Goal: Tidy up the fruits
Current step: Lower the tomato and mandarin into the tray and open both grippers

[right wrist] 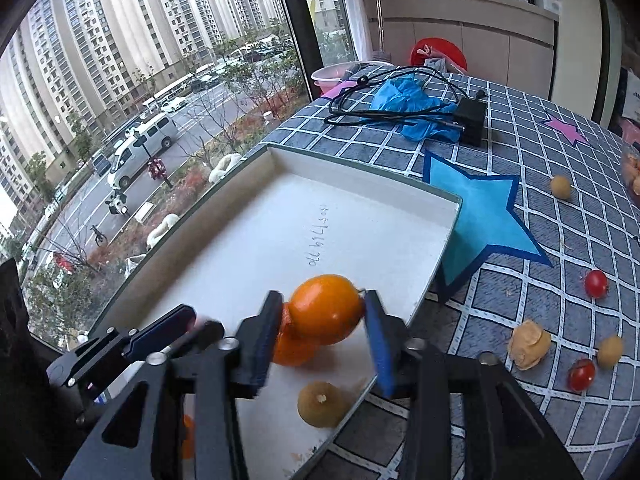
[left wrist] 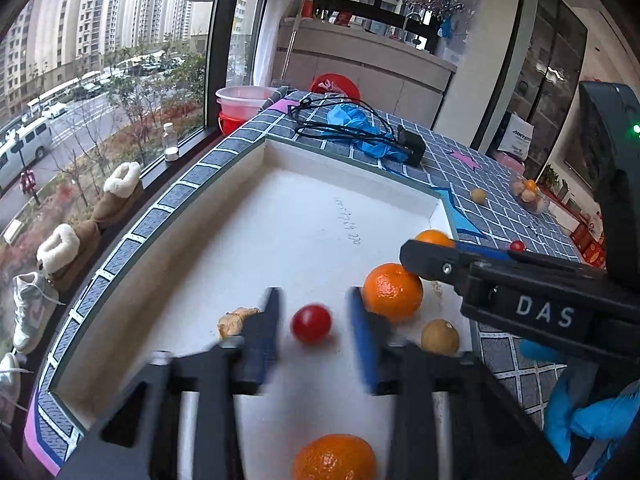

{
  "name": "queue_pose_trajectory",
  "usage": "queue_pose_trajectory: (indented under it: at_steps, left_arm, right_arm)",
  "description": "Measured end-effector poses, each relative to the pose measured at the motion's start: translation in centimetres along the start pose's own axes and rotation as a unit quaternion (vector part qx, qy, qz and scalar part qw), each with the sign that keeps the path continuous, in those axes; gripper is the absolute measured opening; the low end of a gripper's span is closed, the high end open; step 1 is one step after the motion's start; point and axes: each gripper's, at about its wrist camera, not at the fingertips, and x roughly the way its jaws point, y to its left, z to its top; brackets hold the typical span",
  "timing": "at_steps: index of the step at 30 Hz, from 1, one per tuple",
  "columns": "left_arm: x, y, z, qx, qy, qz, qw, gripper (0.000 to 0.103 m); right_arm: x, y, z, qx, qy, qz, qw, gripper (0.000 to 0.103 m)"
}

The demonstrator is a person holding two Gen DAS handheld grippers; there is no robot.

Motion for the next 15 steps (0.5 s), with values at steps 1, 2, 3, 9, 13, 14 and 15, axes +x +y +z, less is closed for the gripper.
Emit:
queue_pose_trajectory:
  at_steps: [1, 2, 3, 9, 13, 14, 15]
  left_arm:
    - [-0.3, 0.0, 0.0, -0.002, -0.006, 0.003, 1.0, 0.069]
    - [-0.7, 0.0, 0.0, -0.002, -0.017, 0.011, 0.9998, 0.08]
    - [-0.9, 0.0, 0.0, -0.001, -0.025, 0.015, 0.9996, 0.082]
    - [-1.5, -1.2, -0.1, 0.022, -0.027, 0.032, 0.9989, 0.082]
    - [-2.9, -3.5, -0.3, 0.044, -0.036, 0.014, 0.9983, 0.082]
    - [-3.3, -4.5, -0.5, 0.056, -0.041, 0.009, 0.9975, 0.082]
    - [-3.6, -5.2, -0.6, 0.065, -0.043, 0.004, 0.997, 0.082]
  right_arm:
    - [-0.3, -0.1, 0.0, 0.004, -0.004, 0.008, 1.0, 0.059]
    - [-0.6, -0.2, 0.0, 0.008, -0.007, 0.012, 1.0, 0.072]
    - [-0.9, -0.3, 0.0, 0.011, -0.012, 0.014, 1.0, 0.08]
    - [-3.9, -2.3, -0.3, 0.042, -0.044, 0.015, 0.998, 0.093]
    - [-7.0, -5.3, -1.6, 0.079, -0.065, 0.006, 0.995, 0.103]
    - [-7.6, -6.0, -2.0, 0.088, -0.069, 0.003, 0.994, 0.103]
    - [-8.2, -6.8, -2.4, 0.099, -0.071, -0.004, 0.993, 0.103]
